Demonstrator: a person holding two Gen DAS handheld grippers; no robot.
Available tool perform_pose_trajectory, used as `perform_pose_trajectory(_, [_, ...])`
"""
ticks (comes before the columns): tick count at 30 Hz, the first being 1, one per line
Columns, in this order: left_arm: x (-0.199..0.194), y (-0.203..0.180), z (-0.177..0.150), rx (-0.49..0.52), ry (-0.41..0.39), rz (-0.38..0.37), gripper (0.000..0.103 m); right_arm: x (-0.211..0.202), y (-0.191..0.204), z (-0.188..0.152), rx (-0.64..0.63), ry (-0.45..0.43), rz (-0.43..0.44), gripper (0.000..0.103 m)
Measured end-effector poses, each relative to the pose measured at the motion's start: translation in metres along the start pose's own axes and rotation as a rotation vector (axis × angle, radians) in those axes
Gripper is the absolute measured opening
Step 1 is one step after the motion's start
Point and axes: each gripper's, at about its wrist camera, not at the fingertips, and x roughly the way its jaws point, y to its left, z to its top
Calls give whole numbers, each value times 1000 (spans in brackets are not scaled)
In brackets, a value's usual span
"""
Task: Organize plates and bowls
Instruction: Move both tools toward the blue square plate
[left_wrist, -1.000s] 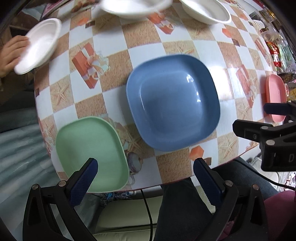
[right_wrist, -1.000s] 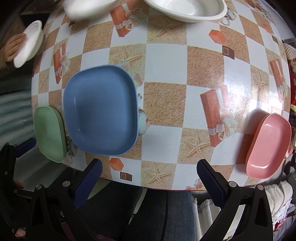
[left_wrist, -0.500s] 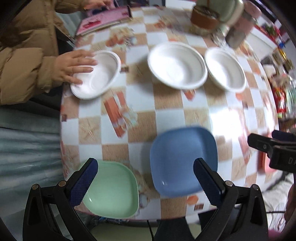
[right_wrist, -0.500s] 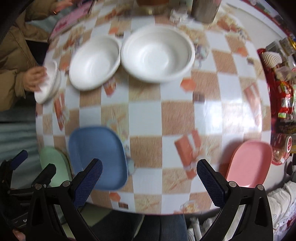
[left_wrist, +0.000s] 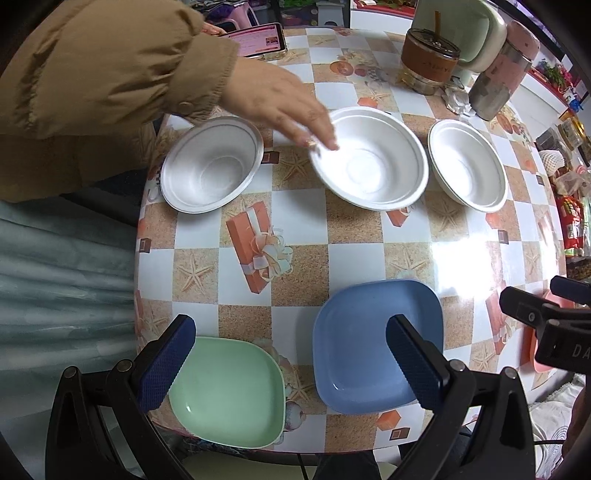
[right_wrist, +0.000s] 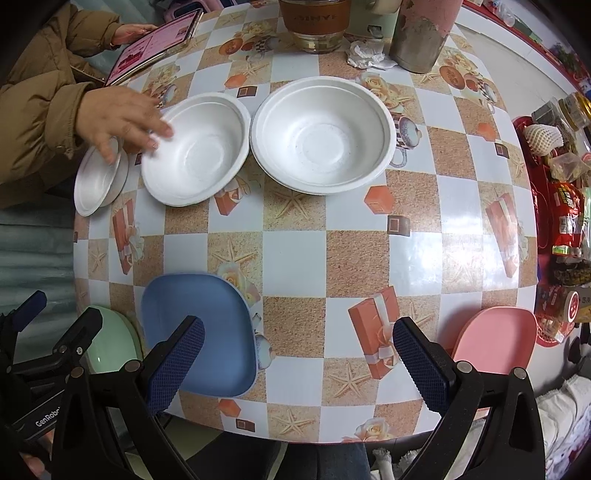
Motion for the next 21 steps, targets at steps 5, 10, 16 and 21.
perform_pose_trajectory(5, [2, 2, -1, -11, 3, 7, 103, 4, 2, 0, -4, 7, 3, 103])
perform_pose_trajectory(10, [6, 3, -1, -22, 11, 10, 103, 15, 8, -1, -18, 26, -2, 103])
perform_pose_trajectory(16, [23, 0, -8, -10, 47, 29, 103, 55, 25, -4, -81, 80, -41, 103])
perform_pose_trajectory(21, [42, -9, -17, 23, 81, 58, 103, 89, 32, -9, -115, 122, -79, 103])
